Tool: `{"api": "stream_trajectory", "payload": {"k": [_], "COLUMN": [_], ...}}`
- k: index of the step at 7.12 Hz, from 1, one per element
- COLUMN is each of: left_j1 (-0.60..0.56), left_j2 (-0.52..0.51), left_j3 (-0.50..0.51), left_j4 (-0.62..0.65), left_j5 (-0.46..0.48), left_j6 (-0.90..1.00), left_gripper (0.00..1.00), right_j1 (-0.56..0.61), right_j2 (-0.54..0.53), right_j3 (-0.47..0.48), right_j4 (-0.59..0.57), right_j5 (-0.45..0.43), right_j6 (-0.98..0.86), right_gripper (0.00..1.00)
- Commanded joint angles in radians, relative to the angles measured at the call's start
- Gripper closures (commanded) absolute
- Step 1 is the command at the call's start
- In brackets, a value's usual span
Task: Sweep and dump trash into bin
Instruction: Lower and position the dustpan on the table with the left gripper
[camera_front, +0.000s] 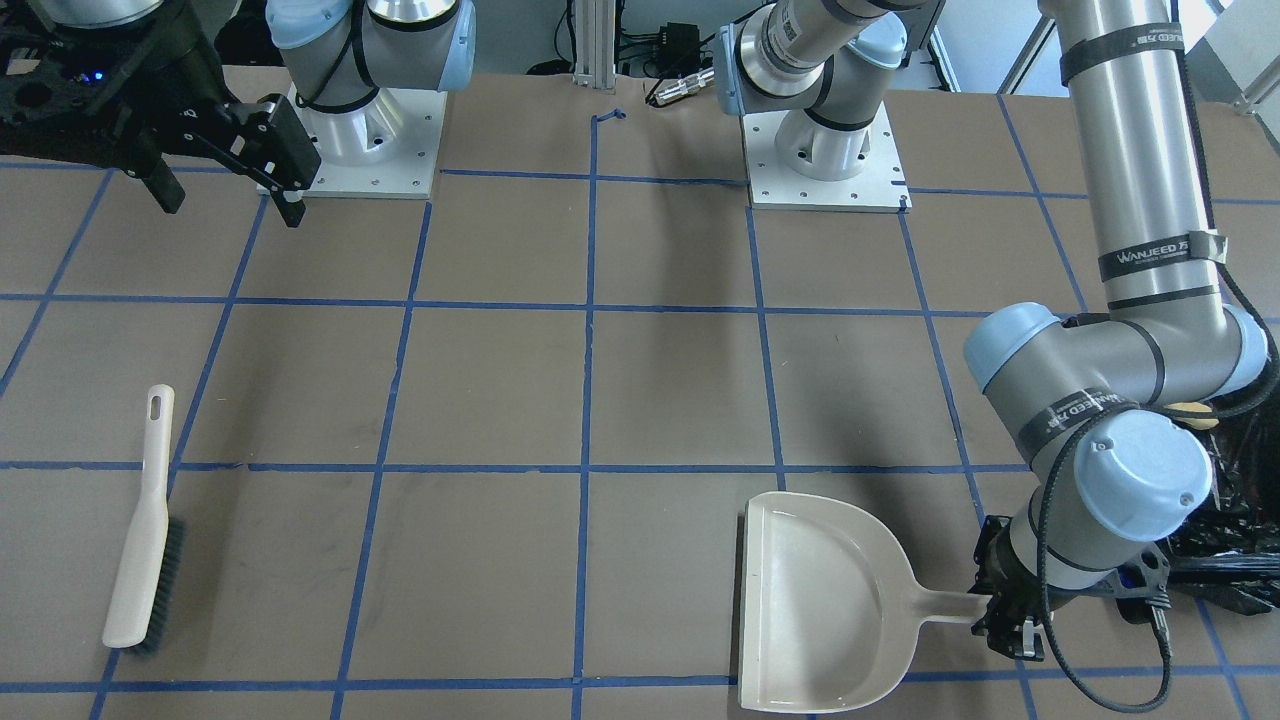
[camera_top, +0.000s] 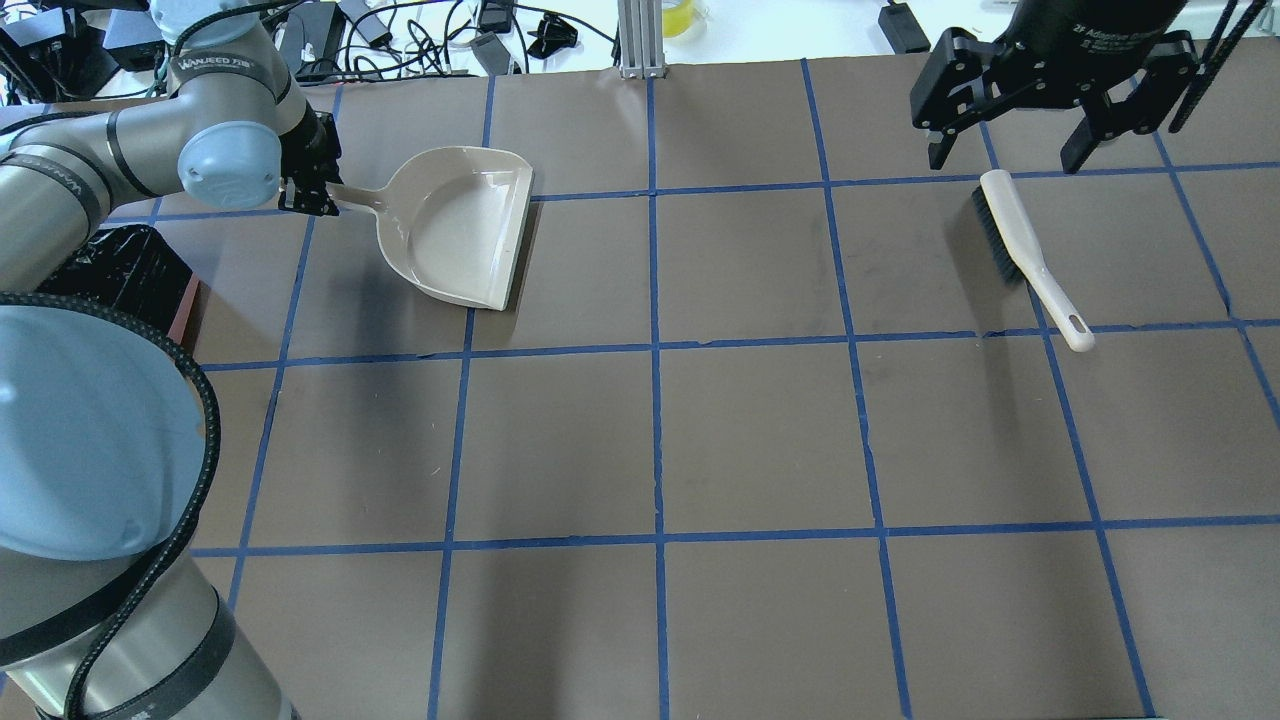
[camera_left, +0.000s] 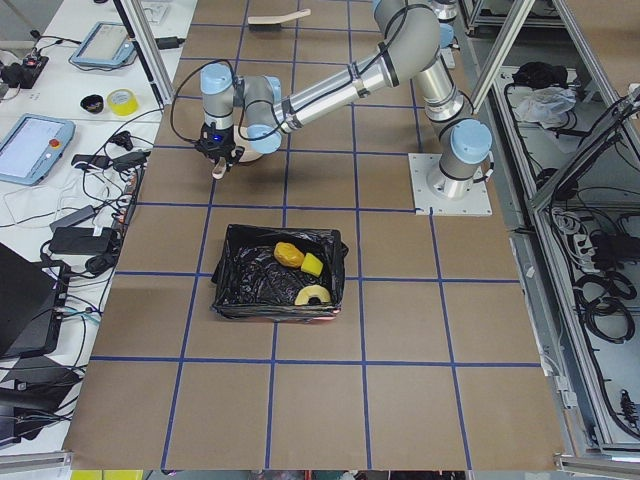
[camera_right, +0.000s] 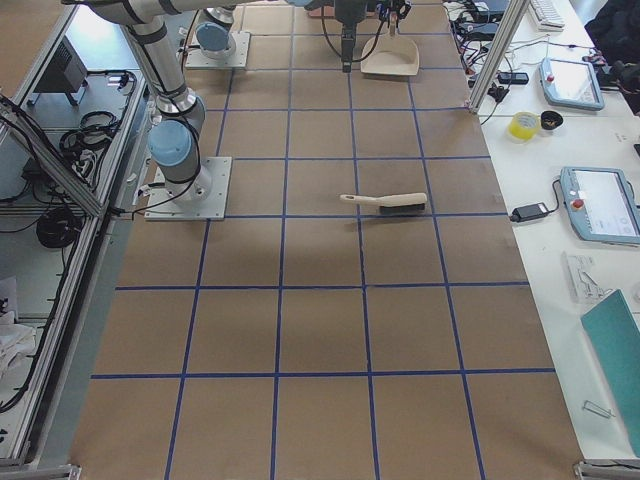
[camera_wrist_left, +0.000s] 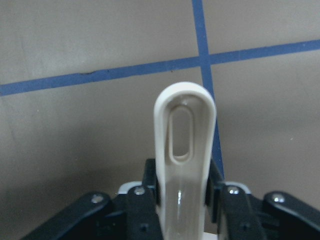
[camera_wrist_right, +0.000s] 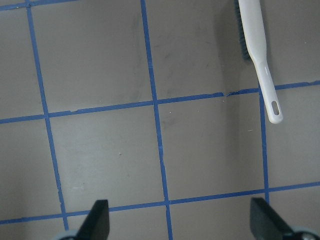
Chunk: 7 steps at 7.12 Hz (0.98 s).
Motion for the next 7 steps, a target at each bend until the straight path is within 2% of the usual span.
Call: {"api": "stream_trajectory", "payload": {"k": [1,7], "left_j1": [0.000,0.000], "left_j2": [-0.011,0.020], "left_j3": [0.000,-0.017], "left_j4": [0.001,-0.013], "left_j5": [0.007,0.004], "left_j6": [-0.030,-0.082], "left_gripper": [1.00,1.00], "right_j1": [0.000,0.000], "right_j2": [0.000,0.000], "right_j3": [0.000,0.000], "right_j4": [0.000,0.003], "right_j5": [0.000,-0.006], "right_j6": [-0.001,-0.003], "right_gripper": [0.00,0.00]}}
